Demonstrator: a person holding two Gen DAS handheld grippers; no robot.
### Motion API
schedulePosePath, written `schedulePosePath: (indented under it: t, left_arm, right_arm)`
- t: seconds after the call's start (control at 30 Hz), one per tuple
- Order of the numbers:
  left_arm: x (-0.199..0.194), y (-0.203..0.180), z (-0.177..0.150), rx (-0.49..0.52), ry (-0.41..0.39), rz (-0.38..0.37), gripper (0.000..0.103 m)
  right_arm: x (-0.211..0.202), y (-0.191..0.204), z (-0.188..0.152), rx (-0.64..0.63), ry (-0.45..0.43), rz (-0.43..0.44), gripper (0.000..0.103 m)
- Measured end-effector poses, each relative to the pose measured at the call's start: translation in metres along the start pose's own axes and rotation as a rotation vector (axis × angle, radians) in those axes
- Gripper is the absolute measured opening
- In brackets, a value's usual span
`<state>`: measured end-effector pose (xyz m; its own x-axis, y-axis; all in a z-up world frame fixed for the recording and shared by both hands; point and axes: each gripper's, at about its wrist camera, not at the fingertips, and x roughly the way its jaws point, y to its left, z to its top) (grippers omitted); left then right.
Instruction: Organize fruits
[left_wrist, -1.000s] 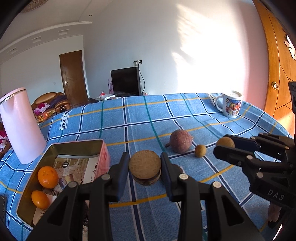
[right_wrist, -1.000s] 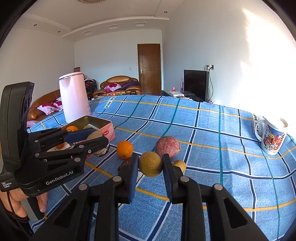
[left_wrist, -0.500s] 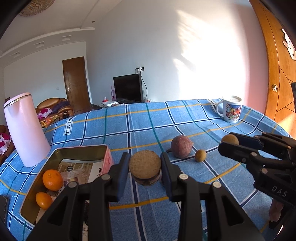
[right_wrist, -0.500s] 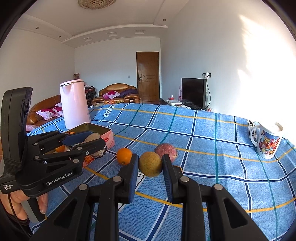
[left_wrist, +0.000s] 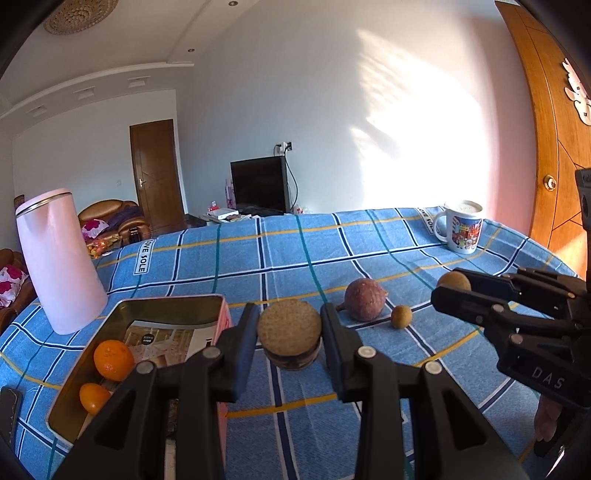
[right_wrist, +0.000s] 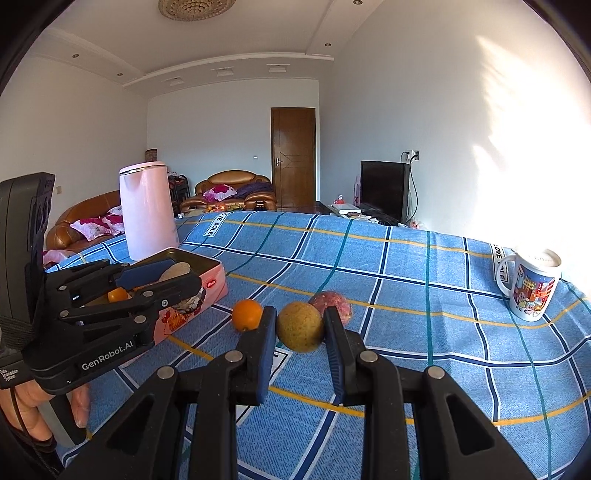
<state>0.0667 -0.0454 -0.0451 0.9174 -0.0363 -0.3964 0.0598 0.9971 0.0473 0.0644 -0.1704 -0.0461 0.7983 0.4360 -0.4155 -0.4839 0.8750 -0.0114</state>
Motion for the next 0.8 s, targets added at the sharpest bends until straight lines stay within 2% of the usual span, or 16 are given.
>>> schedulePosePath:
  t: [0.37,0.8]
  left_arm:
    - [-0.012,0.027,0.004,-0.033,-0.006,0.018,0.036]
    - [-0.019,0.069,-0.003,-0.089,0.013,0.069,0.036]
  right_arm:
    - [0.003,0.032,0.033,-0.074,-0.024,0.044,0.027]
    - [0.021,0.067,0.050,-0.124,-0.013,0.106,0.027]
